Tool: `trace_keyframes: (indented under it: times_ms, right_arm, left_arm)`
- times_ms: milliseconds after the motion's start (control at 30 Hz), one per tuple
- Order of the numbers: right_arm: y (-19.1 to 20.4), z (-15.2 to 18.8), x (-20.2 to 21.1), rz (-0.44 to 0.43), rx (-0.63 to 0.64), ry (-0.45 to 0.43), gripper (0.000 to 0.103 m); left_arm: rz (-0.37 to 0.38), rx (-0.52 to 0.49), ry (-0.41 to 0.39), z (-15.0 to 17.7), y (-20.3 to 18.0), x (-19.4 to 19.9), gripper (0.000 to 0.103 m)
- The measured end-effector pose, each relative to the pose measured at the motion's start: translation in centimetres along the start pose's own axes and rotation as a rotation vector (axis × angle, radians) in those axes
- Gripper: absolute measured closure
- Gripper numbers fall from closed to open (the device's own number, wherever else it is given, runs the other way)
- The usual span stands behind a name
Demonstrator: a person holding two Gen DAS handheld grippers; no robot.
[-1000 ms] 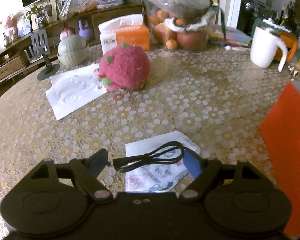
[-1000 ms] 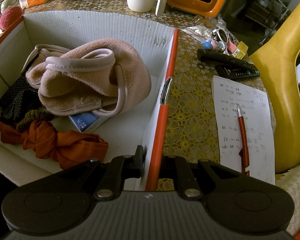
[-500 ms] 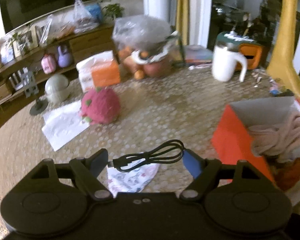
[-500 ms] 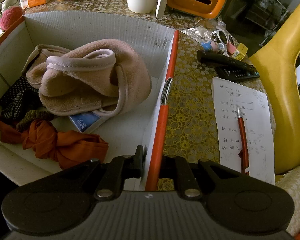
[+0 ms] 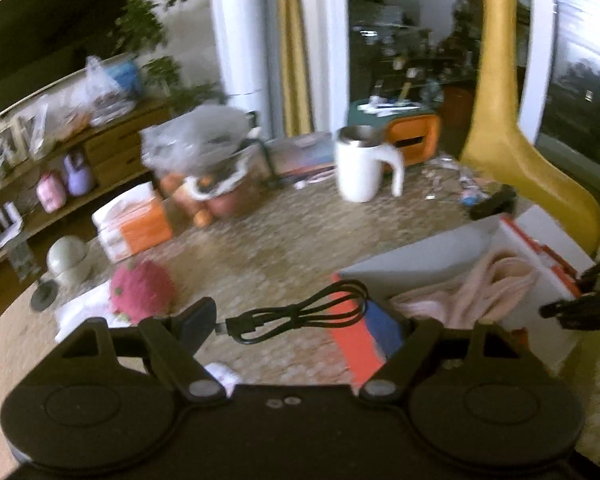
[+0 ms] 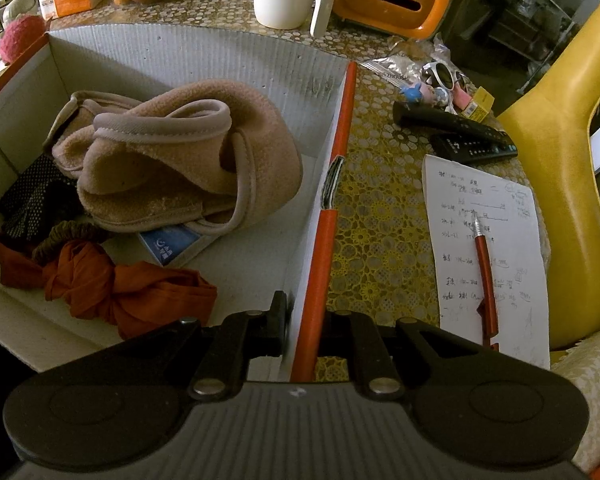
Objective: Organize objects
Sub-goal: 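Close the left gripper on the black cable and lift it, then carry the black cable over the shoebox and open the left gripper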
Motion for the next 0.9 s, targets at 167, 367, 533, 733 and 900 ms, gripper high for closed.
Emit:
trace_keyframes:
  times_ms: [167,367,533,733,900]
  right_arm:
    - [-0.1,0.1,-0.1,-0.004,-0.002,-0.005,0.091]
    - [-0.1,0.1,-0.1,-0.007,0.003,-0.011,0.091]
    - [-0.1,0.2,0.0,-0.01,0.006,-0.015,0.091]
    - [-0.1,0.1,0.0,-0.011,0.008,-0.017,0.091]
    - [-0.1,0.2,0.1,-0.013,0.008,-0.019,0.091]
  left_arm:
    - [0.067,-0.049,-0.001,-0.7,-3.9,-0.9,0.023]
    - [0.129,-0.091,0.021,-0.6,-8.1,-2.5,0.023]
    - [0.146,-0.126,0.066,0.0,-11.0,-4.3,0.023]
    - [0.169,-0.146,0.119,1.0,-13.4,-6.5,0.023]
    - [0.17,-0.167,0.153,1.6,-15.0,-8.1,0.023]
Point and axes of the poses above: each gripper's, at about its wrist camera, not at the fingertips, and x roughly against the way its jaws point, y to its left, z to its underside, the point moved 2 cm from there along -x, roughly the way its jaws point, and after that the axes turned 6 degrees about z, right-handed, at the moved point
